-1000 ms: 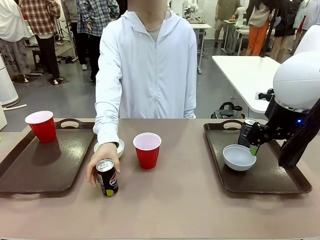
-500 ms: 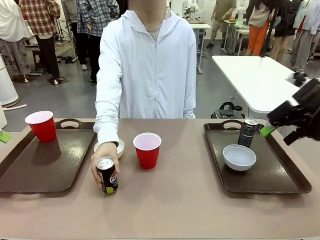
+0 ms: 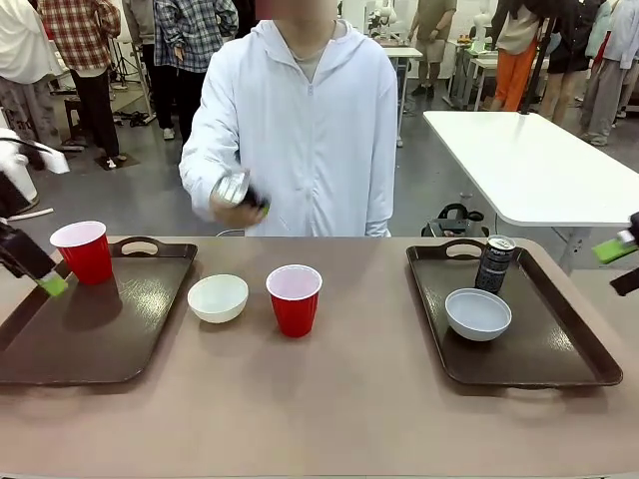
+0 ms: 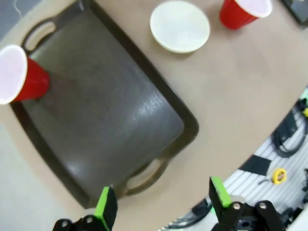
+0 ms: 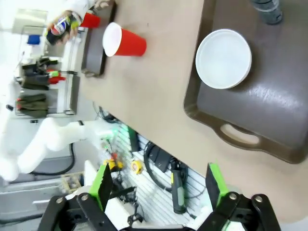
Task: Prepare tableware on both trays.
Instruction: Pick up a Picnic Bowl from the table and place it on a Handle tray.
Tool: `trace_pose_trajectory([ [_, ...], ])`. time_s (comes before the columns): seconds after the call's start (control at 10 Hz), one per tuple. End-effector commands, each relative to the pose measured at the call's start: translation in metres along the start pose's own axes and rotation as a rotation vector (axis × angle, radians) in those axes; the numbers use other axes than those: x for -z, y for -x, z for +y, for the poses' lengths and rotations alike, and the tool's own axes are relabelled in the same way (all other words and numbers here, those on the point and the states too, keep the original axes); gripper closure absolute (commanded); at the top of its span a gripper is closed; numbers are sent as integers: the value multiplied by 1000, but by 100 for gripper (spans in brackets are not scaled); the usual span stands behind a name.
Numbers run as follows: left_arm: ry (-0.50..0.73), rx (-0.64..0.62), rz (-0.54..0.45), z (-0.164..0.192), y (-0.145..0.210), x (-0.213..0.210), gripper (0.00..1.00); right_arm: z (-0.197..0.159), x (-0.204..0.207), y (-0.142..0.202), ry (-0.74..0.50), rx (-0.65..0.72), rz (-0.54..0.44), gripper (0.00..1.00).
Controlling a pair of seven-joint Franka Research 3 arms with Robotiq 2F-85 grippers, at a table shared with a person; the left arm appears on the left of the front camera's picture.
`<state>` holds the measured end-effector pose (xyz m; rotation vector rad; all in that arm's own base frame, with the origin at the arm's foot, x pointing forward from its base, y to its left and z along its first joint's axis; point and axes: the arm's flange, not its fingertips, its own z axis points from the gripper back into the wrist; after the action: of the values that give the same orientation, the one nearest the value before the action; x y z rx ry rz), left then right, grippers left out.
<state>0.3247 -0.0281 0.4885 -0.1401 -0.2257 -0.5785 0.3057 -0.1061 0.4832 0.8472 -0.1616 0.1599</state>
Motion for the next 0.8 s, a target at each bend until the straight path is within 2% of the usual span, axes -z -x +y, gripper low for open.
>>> trace_pose_trajectory([
  [0.0,-80,9,47,-18,-17,37,0,-31,-30,-11,-108,29,2,0],
  [0.3,-170,78,31,-41,-53,75,0,-56,-47,-6,-170,15,-9,0],
  [0.7,-240,128,-42,-53,-93,114,0,-85,-41,-7,-213,0,42,0],
])
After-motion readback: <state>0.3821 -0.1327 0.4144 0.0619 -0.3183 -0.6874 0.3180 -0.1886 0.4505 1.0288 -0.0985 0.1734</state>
